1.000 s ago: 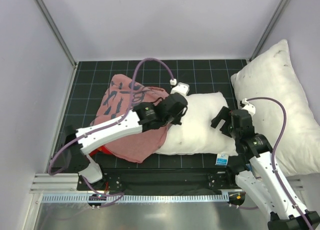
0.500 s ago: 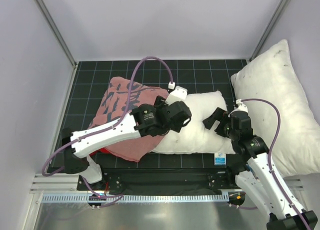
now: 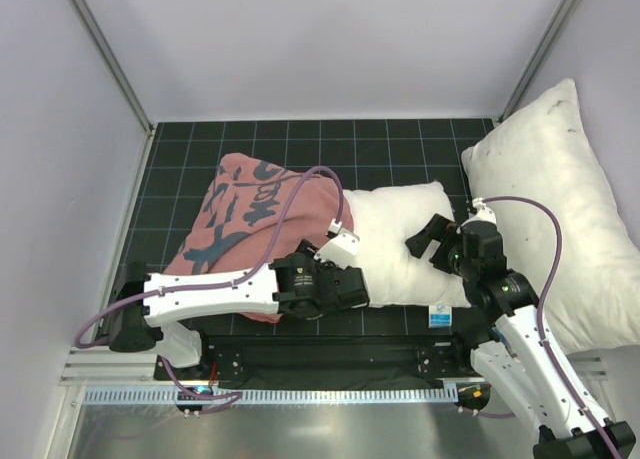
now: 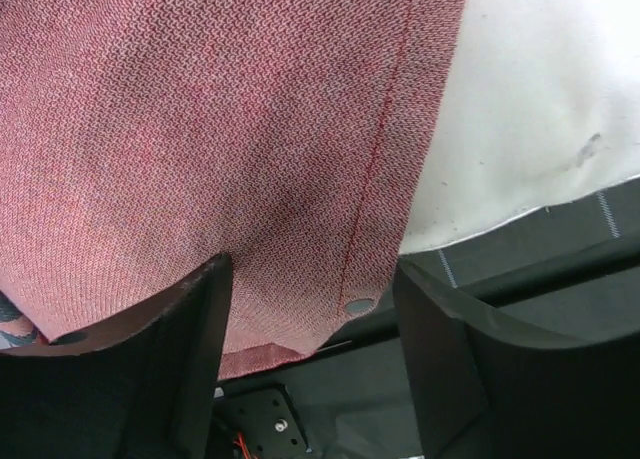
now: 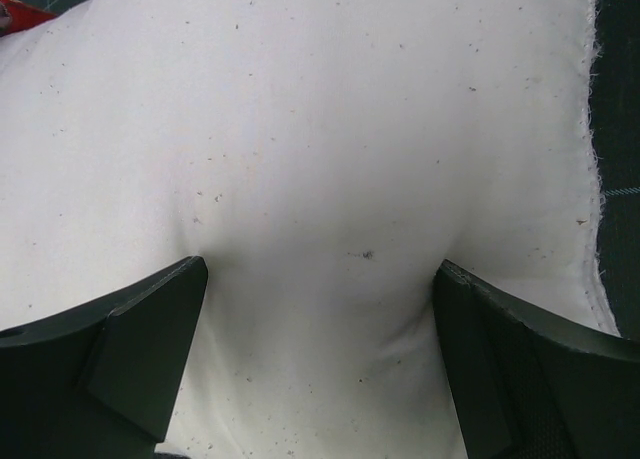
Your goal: Put the pillow into the pillowcase
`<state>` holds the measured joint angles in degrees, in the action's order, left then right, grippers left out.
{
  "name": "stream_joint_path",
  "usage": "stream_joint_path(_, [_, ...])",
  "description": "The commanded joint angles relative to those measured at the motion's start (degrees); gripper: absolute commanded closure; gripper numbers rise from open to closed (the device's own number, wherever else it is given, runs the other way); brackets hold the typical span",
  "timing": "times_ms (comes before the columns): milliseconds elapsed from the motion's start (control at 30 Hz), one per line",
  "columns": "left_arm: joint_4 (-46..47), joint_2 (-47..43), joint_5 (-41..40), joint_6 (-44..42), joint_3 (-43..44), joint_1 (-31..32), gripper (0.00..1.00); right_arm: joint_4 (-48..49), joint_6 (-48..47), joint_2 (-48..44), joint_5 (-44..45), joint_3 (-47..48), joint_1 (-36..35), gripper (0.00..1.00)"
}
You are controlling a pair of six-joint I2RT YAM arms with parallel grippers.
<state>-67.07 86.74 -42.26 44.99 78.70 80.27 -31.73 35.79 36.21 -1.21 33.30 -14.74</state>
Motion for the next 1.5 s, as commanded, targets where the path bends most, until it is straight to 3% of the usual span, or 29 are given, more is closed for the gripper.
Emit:
stream_joint_path(0, [3.35, -0.34, -1.33, 0.62, -1.17, -1.69, 0.33, 1.14, -0.11, -0.78, -3.71, 2.29, -0.46, 0.0])
stream_joint_path(33, [3.0, 0.18, -2.29, 0.97, -1.44, -3.09, 0.46, 1.05, -0.11, -0.96, -3.71, 2.38, -0.38, 0.0])
stream_joint_path(133, [-0.08, 1.32, -4.41, 2.03, -1.35, -4.07, 0.68, 0.88, -0.19, -1.22, -3.36, 2.47, -0.37, 0.0])
stream_joint_path(167, [-0.86, 1.76, -3.97, 2.03, -0.92, -4.07, 0.84, 0.79, -0.28, -1.4, -3.18, 2.47, -0.37, 0.0])
stream_joint_path(233, [-0.44, 1.59, -0.65, 1.25, -0.48, -3.98, 1.0, 0.87, -0.46, -1.23, -3.18, 2.39, -0.38, 0.04])
stream_joint_path(400, [5.88, -2.71, 9.46, -3.94, 3.04, -1.61, 1.0, 4.03, -0.37, -1.14, -9.32, -0.33, -0.46, 0.23])
stream_joint_path(433, [7.64, -3.5, 12.26, -4.99, 3.48, -1.52, 1.0, 8.13, 0.41, -1.49, -11.77, -1.65, -0.55, 0.33])
stream_joint_path(533, [16.49, -6.23, 21.24, -8.86, 5.58, -1.52, 1.0, 18.31, 4.7, -3.59, -18.55, -7.88, -1.77, 0.49])
stream_joint_path(567, [17.23, -6.06, 22.47, -9.3, 6.9, -1.61, 1.0, 20.54, 5.77, -4.12, -19.17, -9.99, -2.3, 0.61])
stream_joint_path(667, [16.27, -1.33, 25.03, -11.06, 15.85, -1.61, 1.0, 24.69, 7.45, -3.34, -18.04, -9.58, -7.83, 0.83])
stream_joint_path(700, [15.75, 2.43, 26.25, -12.11, 20.92, -1.69, 1.0, 24.69, 7.54, -2.2, -14.99, -8.96, -9.93, 0.85])
stream_joint_path(733, [16.0, 4.12, 27.74, -12.64, 22.89, -2.13, 1.0, 25.13, 7.71, -1.67, -12.78, -8.26, -15.26, 0.86])
stream_joint_path(867, [16.97, 10.9, 35.05, -13.35, 30.37, -4.59, 1.0, 26.36, 7.89, 1.5, -6.79, -4.39, -23.39, 0.91])
stream_joint_path(1133, [16.27, -0.77, 31.91, -11.77, 19.75, -16.54, 1.0, 14.25, 4.64, -7.45, 0.86, 0.61, -24.19, 0.96])
stream_joint_path(1300, [8.46, -6.75, 30.83, -12.39, 22.19, -16.73, 1.0, 2.67, 2.79, -8.87, 0.95, 8.61, -24.37, 0.96])
stream_joint_path(1467, [7.31, -9.31, 28.65, -13.35, 23.51, -16.81, 1.0, -6.23, 4.64, -6.51, 0.68, 18.37, -24.37, 0.93])
